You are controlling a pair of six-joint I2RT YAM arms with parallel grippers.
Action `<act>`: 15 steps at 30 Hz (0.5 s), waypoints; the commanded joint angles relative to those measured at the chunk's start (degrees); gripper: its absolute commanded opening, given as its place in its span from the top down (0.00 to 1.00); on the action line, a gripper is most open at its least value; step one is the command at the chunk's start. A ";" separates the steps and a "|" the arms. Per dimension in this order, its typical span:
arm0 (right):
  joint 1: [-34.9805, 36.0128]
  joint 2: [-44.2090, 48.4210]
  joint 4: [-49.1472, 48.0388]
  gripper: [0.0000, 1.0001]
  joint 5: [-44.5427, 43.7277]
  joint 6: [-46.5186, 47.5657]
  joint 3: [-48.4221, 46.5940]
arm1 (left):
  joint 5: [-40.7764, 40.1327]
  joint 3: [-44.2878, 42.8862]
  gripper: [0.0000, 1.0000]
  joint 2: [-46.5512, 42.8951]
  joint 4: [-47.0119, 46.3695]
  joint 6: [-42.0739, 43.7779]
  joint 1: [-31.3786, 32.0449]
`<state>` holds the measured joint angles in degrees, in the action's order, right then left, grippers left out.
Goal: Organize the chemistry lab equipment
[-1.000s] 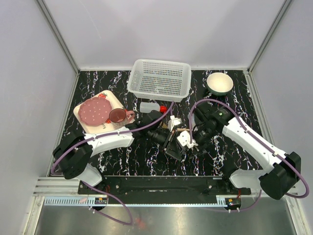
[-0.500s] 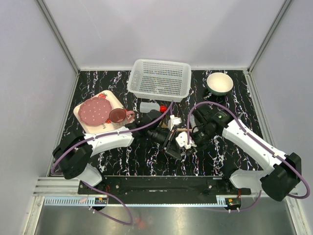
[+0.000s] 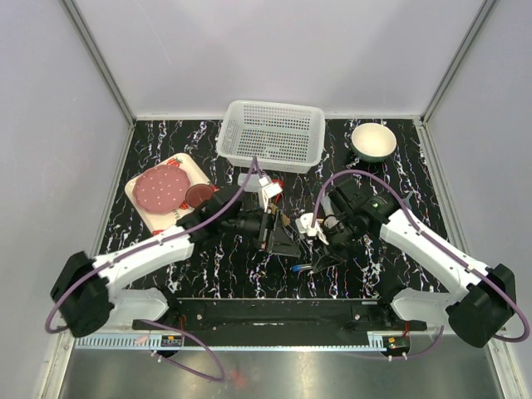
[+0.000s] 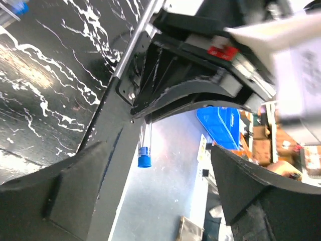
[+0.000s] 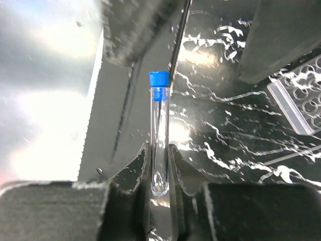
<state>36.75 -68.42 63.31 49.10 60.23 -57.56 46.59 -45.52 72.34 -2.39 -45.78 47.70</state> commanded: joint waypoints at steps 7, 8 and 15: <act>-11.85 0.75 -13.97 0.90 20.49 -25.65 2.80 | -32.32 13.16 0.01 -20.91 -14.00 -1.58 0.19; -13.01 0.83 -15.74 0.90 21.90 -27.86 3.33 | -33.92 14.48 0.01 -22.40 -16.57 -2.64 0.37; -19.43 3.64 -38.32 0.89 28.77 -50.89 13.24 | -44.82 17.31 0.01 -18.47 -29.24 -6.07 6.61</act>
<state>18.94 -67.61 40.53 71.29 25.26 -48.93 10.87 -27.38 51.05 -19.09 -49.71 51.64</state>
